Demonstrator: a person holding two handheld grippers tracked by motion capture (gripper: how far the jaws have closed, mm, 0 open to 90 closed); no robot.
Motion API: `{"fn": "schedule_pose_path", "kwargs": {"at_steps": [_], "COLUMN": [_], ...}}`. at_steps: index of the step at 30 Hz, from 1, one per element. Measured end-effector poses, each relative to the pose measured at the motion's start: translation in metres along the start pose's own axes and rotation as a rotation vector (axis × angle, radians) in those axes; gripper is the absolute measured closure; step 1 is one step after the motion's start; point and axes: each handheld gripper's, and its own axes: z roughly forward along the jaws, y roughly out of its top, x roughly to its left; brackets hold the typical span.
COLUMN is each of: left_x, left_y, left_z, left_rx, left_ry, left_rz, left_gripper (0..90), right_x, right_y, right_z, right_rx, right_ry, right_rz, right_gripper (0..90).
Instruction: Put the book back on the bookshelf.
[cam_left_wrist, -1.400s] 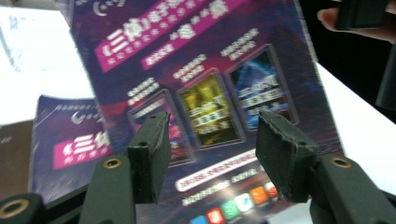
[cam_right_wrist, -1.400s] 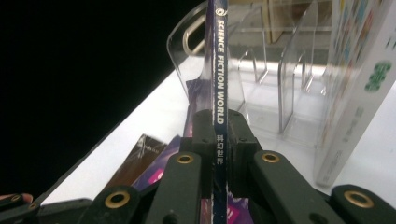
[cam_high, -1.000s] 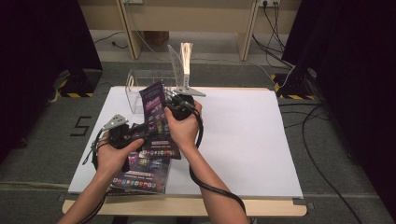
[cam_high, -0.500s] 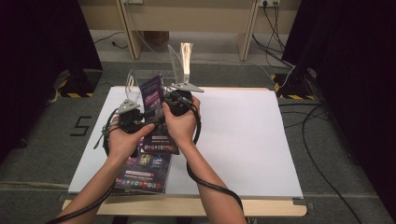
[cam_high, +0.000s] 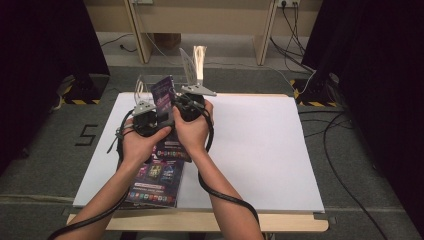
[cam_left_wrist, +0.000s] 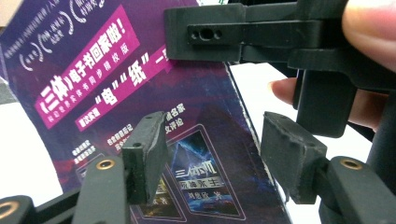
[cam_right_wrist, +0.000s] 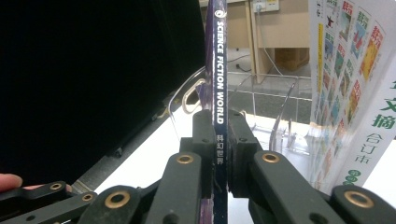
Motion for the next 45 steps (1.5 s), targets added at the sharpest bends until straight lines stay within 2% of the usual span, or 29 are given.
{"fn": "schedule_pose_path", "kwargs": {"at_steps": [8, 19, 26, 29, 30, 32, 34, 39, 45], "left_x": [0.002, -0.001, -0.009, -0.015, -0.017, -0.018, -0.018, -0.018, -0.018], "left_y": [0.003, 0.003, -0.001, -0.006, -0.007, -0.010, -0.012, -0.014, -0.015], "left_z": [0.001, 0.003, 0.004, 0.006, 0.007, 0.011, 0.014, 0.017, 0.023], "left_rx": [0.008, 0.026, 0.038, 0.054, 0.054, 0.057, 0.041, 0.026, 0.000], "left_ry": [0.018, 0.015, 0.014, -0.005, -0.001, 0.005, 0.034, 0.062, 0.089], "left_rz": [0.005, 0.008, 0.042, 0.048, 0.056, 0.045, 0.051, 0.029, 0.015], "left_gripper": [41.2, 41.8, 41.9, 40.7, 40.5, 40.0, 39.7, 38.6, 37.4], "right_x": [-0.001, -0.005, -0.007, -0.005, -0.005, -0.002, 0.000, 0.001, 0.001], "right_y": [0.000, -0.002, 0.000, 0.001, 0.002, 0.003, 0.003, 0.002, 0.001], "right_z": [0.000, -0.001, -0.001, -0.001, -0.001, -0.001, -0.001, 0.001, 0.001], "right_rx": [0.009, 0.023, 0.030, 0.033, 0.037, 0.031, 0.036, 0.042, 0.040], "right_ry": [0.011, 0.016, 0.014, 0.018, 0.016, 0.022, 0.023, 0.016, 0.010], "right_rz": [-0.011, -0.012, -0.016, -0.023, -0.023, -0.028, -0.029, -0.040, -0.026], "right_gripper": [84.6, 84.5, 84.5, 84.5, 84.5, 84.5, 84.5, 84.4, 84.4]}}
